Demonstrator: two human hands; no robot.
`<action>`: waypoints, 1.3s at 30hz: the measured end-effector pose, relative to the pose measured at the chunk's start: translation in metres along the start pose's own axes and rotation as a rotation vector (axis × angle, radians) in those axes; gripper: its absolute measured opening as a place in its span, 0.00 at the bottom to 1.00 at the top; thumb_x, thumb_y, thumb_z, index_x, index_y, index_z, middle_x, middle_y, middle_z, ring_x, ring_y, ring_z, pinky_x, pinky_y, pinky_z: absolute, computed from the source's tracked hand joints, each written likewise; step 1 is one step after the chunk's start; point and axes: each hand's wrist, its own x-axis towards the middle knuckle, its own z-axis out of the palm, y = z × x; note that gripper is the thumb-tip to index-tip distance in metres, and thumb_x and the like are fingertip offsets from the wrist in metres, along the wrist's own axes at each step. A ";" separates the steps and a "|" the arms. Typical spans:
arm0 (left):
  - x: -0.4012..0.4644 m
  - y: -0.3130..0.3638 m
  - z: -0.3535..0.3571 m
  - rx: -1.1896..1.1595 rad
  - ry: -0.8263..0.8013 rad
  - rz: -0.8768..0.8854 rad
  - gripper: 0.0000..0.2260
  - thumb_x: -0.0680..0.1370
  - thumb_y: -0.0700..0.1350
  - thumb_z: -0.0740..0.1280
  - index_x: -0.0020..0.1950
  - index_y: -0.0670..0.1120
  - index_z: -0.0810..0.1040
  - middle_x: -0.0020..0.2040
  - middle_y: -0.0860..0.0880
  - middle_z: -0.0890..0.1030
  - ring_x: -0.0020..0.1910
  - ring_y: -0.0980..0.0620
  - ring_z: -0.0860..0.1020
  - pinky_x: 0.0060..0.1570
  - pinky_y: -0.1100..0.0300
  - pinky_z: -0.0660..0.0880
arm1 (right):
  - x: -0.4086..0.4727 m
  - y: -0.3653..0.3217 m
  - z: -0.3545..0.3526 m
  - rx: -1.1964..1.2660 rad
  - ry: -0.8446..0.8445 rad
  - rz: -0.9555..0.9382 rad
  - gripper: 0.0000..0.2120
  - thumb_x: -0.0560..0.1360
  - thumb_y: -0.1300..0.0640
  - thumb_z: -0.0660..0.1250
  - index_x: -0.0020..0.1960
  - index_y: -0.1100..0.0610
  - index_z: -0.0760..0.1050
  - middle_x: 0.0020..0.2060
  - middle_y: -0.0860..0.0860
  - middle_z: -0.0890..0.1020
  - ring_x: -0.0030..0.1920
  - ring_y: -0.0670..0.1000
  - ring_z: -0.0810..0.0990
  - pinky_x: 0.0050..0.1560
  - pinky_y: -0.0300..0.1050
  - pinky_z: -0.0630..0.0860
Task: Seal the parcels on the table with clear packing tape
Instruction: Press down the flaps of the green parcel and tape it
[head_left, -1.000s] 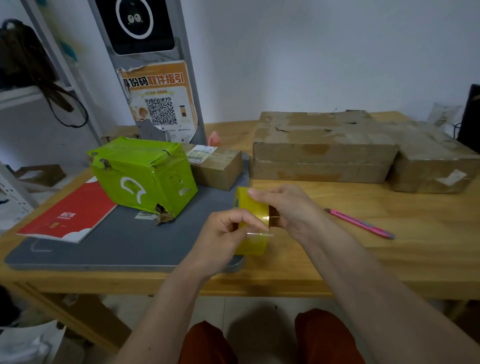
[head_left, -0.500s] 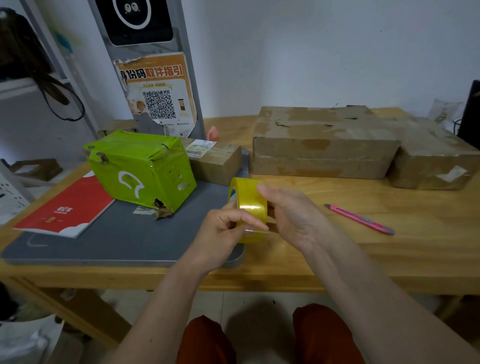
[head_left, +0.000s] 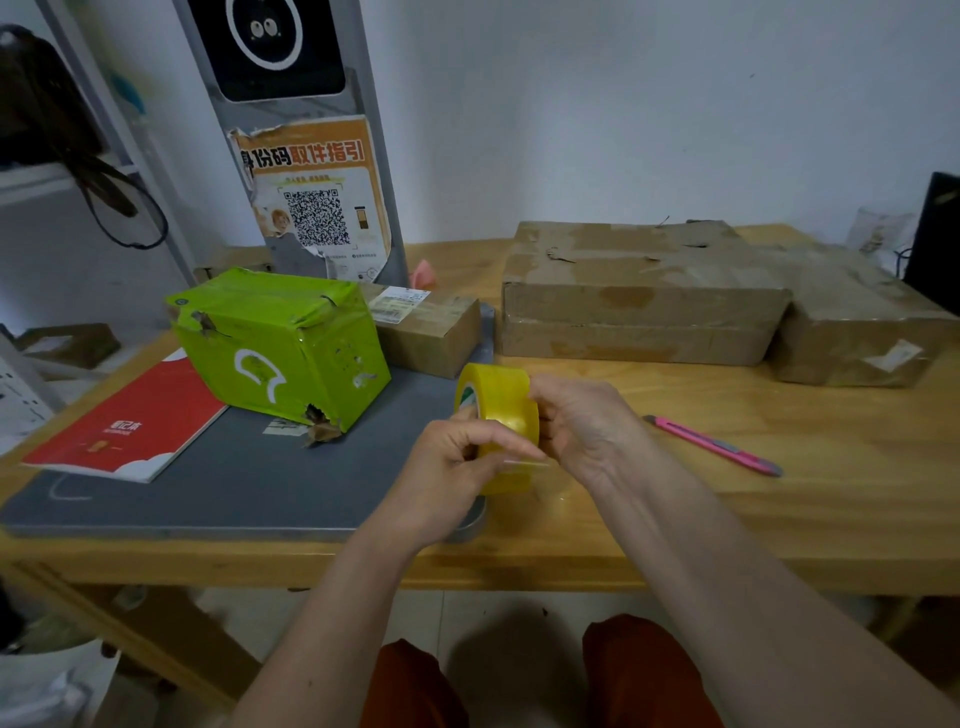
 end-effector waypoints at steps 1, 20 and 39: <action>0.000 0.000 0.000 -0.004 0.001 0.001 0.21 0.76 0.30 0.69 0.41 0.57 0.87 0.52 0.47 0.81 0.55 0.51 0.79 0.55 0.56 0.77 | 0.000 0.000 -0.001 0.007 0.003 0.000 0.10 0.70 0.69 0.68 0.50 0.70 0.80 0.48 0.67 0.83 0.49 0.64 0.84 0.53 0.61 0.81; 0.002 -0.003 0.010 -0.164 0.030 -0.002 0.06 0.70 0.42 0.72 0.39 0.52 0.87 0.48 0.50 0.82 0.52 0.53 0.80 0.53 0.60 0.77 | -0.012 0.007 -0.025 0.079 -0.278 -0.123 0.14 0.78 0.67 0.62 0.62 0.65 0.78 0.53 0.60 0.84 0.54 0.56 0.83 0.52 0.44 0.79; -0.002 -0.006 0.011 -0.100 -0.035 -0.035 0.12 0.73 0.32 0.71 0.39 0.49 0.87 0.50 0.53 0.83 0.55 0.55 0.80 0.54 0.63 0.76 | -0.021 0.016 -0.020 -0.184 -0.048 -0.333 0.12 0.73 0.70 0.66 0.44 0.58 0.85 0.40 0.56 0.86 0.42 0.55 0.85 0.51 0.56 0.82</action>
